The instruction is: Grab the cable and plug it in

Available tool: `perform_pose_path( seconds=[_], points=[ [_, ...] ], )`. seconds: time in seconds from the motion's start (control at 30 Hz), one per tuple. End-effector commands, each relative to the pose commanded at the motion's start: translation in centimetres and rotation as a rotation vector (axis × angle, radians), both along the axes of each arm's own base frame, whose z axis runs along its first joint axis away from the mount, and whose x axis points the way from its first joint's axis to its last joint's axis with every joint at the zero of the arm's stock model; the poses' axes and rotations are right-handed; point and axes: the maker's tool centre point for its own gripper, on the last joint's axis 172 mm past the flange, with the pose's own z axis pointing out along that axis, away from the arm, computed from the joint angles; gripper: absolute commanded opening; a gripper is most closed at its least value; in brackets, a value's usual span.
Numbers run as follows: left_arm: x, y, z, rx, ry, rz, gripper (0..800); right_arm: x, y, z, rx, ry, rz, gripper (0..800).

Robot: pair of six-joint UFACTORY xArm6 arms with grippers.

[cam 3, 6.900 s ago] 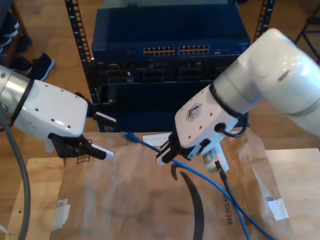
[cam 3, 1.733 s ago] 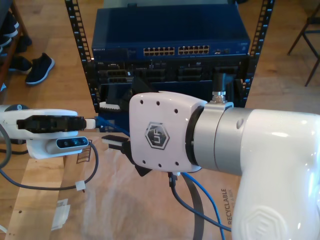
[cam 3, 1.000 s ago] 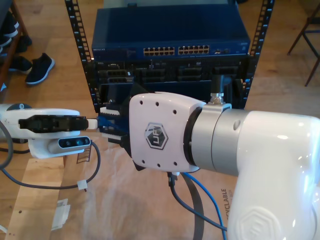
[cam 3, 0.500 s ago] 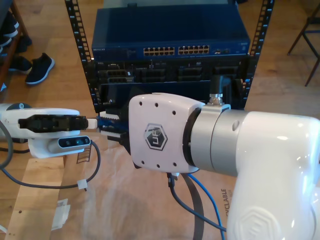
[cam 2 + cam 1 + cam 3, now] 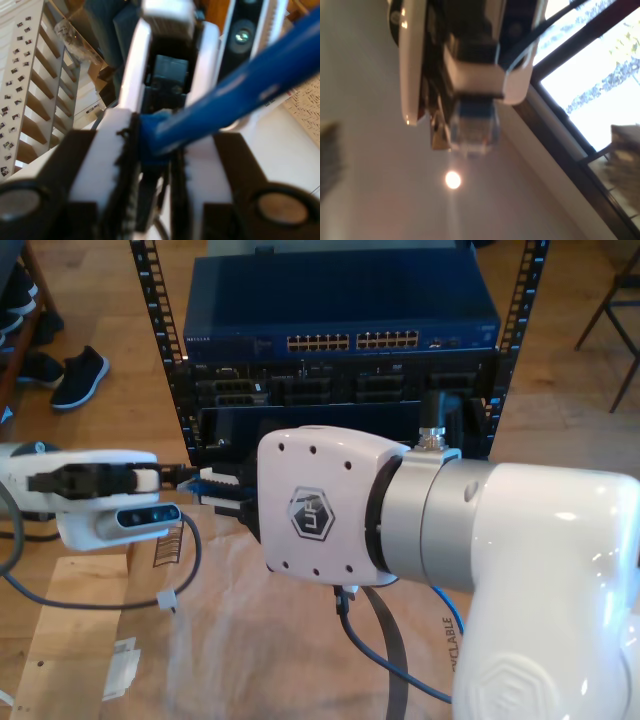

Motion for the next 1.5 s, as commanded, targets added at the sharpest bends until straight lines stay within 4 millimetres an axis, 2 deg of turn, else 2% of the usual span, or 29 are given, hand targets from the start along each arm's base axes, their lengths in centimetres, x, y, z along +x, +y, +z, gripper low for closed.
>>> perform_pose_path(
  seconds=[0.07,0.13,0.23,0.33,0.43,0.6,0.63,0.7,0.77,0.83,0.93,1.13,1.2,1.27,1.37,1.5],
  points=[
    [0.8,0.0,-0.1,0.048,-0.033,0.039,797,0.8,-0.1,-0.4,-0.007,-0.001,-0.019,2],
    [2.5,1.7,-1.0,0.101,-0.042,0.139,797,2.3,-0.7,-0.7,-0.012,-0.02,-0.065,2],
    [3.4,4.3,-1.3,0.16,-0.066,0.198,797,6.0,-3.8,-1.1,-0.019,-0.037,-0.173,2],
    [2.3,7.2,-2.9,0.292,-0.101,0.189,797,9.5,-7.8,-2.0,-0.036,-0.039,-0.284,2],
    [1.0,10.4,-5.2,0.418,-0.113,0.192,797,12.1,-11.0,-2.9,-0.064,-0.111,-0.403,2],
    [-3.5,14.9,-9.6,0.673,-0.181,0.12,797,14.2,-16.6,-5.5,-0.224,-0.338,-0.572,2],
    [-4.9,16.0,-10.9,0.731,-0.171,0.079,797,14.4,-17.6,-5.2,-0.262,-0.399,-0.602,2],
    [-7.5,17.2,-12.7,0.786,-0.162,0.019,797,14.8,-19.7,-5.6,-0.341,-0.483,-0.68,2],
    [-9.2,18.2,-13.4,0.784,-0.19,0.044,797,14.6,-20.9,-6.3,-0.426,-0.55,-0.736,2],
    [-10.7,19.6,-14.3,0.786,-0.237,0.075,797,14.3,-20.8,-6.1,-0.498,-0.628,-0.766,2],
    [-14.4,21.8,-15.7,0.856,-0.291,0.056,798,14.3,-21.0,-6.2,-0.528,-0.663,-0.808,2],
    [-24.0,22.8,-20.8,0.977,-0.407,-0.095,798,14.7,-21.4,-7.0,-0.54,-0.64,-0.831,2],
    [-26.6,23.2,-22.7,1.015,-0.437,-0.114,798,14.8,-21.7,-7.2,-0.544,-0.629,-0.846,2],
    [-28.0,23.5,-24.3,1.043,-0.471,-0.114,798,15.0,-21.6,-7.5,-0.551,-0.625,-0.847,2],
    [-29.2,24.1,-25.3,1.073,-0.532,-0.084,798,15.0,-21.8,-7.7,-0.555,-0.617,-0.856,2],
    [-31.1,24.8,-28.2,1.12,-0.603,-0.058,798,15.0,-21.9,-7.8,-0.558,-0.615,-0.858,2]
  ],
)
